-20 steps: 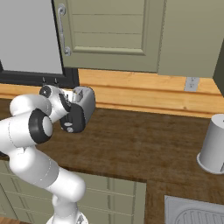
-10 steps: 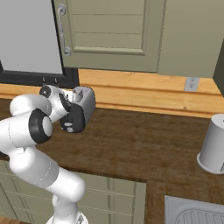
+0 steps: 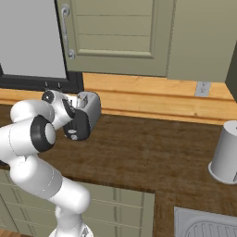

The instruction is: Start the toaster. Once the lever pops up, take the bread to the plate on the dining counter.

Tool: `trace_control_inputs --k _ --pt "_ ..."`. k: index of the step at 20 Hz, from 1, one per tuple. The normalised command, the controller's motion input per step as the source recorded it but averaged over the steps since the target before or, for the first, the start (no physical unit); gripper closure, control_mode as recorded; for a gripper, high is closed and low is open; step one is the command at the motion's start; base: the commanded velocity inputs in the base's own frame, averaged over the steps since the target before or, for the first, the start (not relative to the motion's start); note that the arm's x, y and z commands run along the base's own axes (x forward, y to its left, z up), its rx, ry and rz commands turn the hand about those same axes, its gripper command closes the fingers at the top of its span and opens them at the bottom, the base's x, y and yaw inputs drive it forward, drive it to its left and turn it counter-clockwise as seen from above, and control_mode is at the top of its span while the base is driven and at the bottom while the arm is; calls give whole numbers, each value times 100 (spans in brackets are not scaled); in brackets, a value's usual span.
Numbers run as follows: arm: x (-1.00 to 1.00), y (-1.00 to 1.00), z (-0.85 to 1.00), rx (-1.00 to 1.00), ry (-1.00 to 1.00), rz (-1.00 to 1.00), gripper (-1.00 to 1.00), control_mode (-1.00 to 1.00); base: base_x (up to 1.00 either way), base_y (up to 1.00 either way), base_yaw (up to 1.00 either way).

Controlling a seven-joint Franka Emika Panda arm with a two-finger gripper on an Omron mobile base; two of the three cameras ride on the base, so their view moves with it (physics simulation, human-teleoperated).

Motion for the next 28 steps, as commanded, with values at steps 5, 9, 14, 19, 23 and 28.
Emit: trace_control_inputs --k 5,9,14,19,23,28 --pt "0 0 0 0 0 0 -100 -100 0 0 0" --pt "0 0 0 0 0 0 -100 -100 0 0 0" --pt "0 0 0 0 0 0 -100 -100 0 0 0" --pt "0 0 0 0 0 0 -100 -100 0 0 0" --pt "0 0 0 0 0 0 -100 -100 0 0 0" --pt "0 0 0 0 0 0 -100 -100 0 0 0"
